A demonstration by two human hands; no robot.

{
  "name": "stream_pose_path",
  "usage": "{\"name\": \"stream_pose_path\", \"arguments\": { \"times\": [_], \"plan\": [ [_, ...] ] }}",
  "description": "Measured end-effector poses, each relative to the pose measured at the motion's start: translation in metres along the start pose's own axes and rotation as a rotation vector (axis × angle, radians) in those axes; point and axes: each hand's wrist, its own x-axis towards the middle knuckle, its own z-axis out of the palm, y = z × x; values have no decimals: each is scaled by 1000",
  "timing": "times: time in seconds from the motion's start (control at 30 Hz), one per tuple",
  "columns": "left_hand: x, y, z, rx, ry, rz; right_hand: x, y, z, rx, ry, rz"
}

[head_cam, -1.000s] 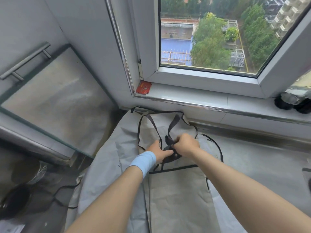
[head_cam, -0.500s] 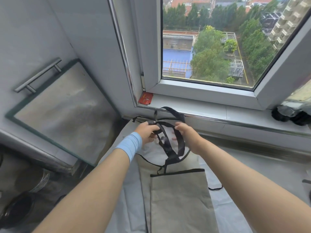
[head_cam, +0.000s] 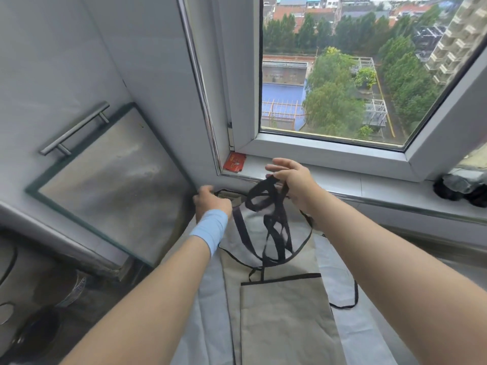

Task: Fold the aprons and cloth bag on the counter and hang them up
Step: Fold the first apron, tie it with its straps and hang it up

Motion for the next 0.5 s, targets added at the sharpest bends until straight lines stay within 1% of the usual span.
{"name": "stream_pose_path", "arguments": {
  "times": [0.03, 0.07, 0.1, 0.13, 0.17, 0.2, 0.23, 0.27, 0.3, 0.33, 0.37, 0.43, 0.47, 0.5],
  "plan": [
    [-7, -1, 4, 21, -94, 139, 1, -3, 3, -14, -30, -22],
    [-17, 2, 9, 2, -254, 208, 1, -5, 6, -25, -42, -28],
    [-27, 4, 16, 10, -419, 239, 0, -6, 9, -22, -50, -28],
    [-33, 4, 25, 75, -550, 250, -1, -7, 11, -7, -61, -26],
    [-40, 5, 32, 189, -617, 277, -2, -8, 13, 35, -85, -20],
    [-45, 6, 39, 282, -621, 296, -4, -9, 13, 97, -109, -11],
    [-46, 4, 45, 329, -579, 293, -6, -9, 14, 160, -124, 2],
    [-47, 3, 48, 337, -530, 262, -7, -9, 12, 173, -115, 20],
    [-47, 0, 51, 349, -502, 221, -7, -7, 10, 102, -72, 22],
    [-45, -3, 54, 393, -509, 201, -6, -3, 6, -93, 4, -4],
    [-43, -7, 57, 452, -535, 208, -5, 2, 0, -405, 86, -52],
    [-40, -16, 66, 524, -548, 196, -5, 16, -18, -1220, 213, -133],
    [-38, -18, 71, 536, -543, 177, -8, 25, -26, -1573, 246, -182],
    [-37, -20, 75, 539, -526, 156, -9, 35, -34, -1799, 241, -247]
  ]
}}
